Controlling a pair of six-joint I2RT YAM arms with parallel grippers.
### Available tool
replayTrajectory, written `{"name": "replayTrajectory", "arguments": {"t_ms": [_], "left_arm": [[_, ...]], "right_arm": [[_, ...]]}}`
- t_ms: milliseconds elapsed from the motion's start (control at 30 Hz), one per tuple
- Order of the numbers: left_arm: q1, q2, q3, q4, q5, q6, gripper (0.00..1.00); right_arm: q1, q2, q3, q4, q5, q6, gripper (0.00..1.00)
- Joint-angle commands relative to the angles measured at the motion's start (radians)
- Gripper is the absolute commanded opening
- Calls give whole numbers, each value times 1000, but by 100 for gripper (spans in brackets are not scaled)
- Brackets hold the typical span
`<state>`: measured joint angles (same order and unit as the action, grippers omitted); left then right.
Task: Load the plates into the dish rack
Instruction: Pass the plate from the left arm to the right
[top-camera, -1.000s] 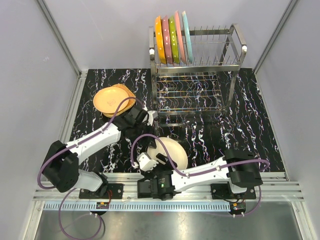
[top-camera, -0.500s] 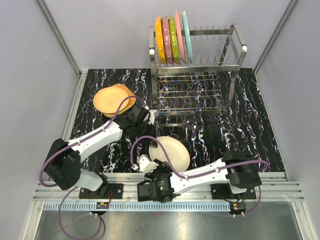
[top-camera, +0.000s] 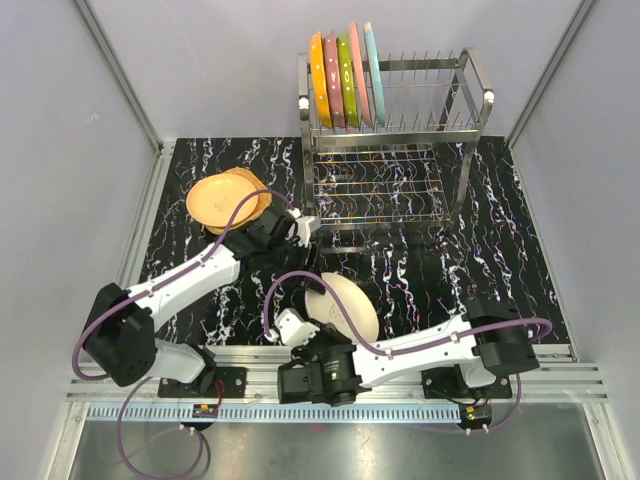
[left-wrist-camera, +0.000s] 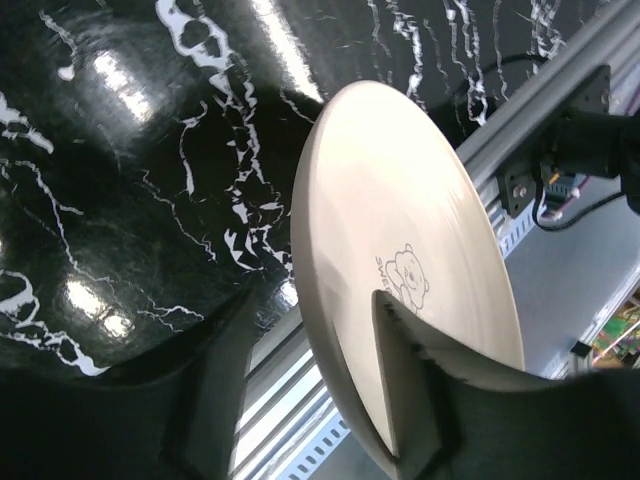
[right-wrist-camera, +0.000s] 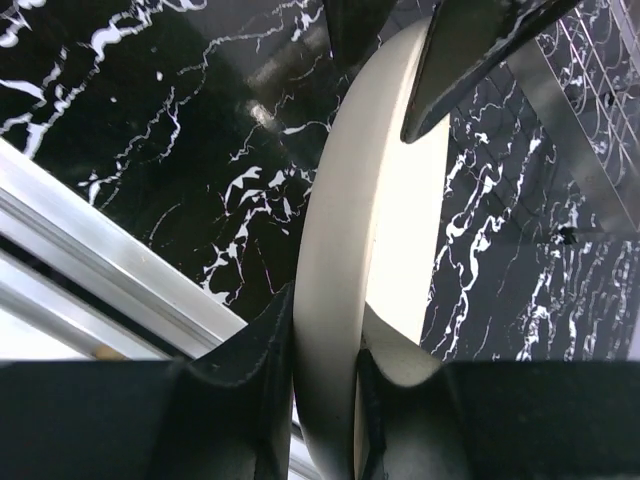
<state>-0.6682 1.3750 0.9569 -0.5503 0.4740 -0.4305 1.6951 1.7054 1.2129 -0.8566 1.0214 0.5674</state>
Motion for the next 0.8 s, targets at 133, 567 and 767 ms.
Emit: {"name": "replayTrajectory", "arguments": {"t_ms": [133, 567, 767], "left_arm": [[38, -70, 94, -13, 63, 48, 99], [240, -293, 152, 110, 124, 12, 99], [272, -467, 102, 26, -187, 133, 99]], "right_arm": [[0, -131, -35, 116, -7, -57, 16], [3, -314, -190, 312, -132, -55, 16], [-15, -486, -279, 409, -139, -66, 19]]}}
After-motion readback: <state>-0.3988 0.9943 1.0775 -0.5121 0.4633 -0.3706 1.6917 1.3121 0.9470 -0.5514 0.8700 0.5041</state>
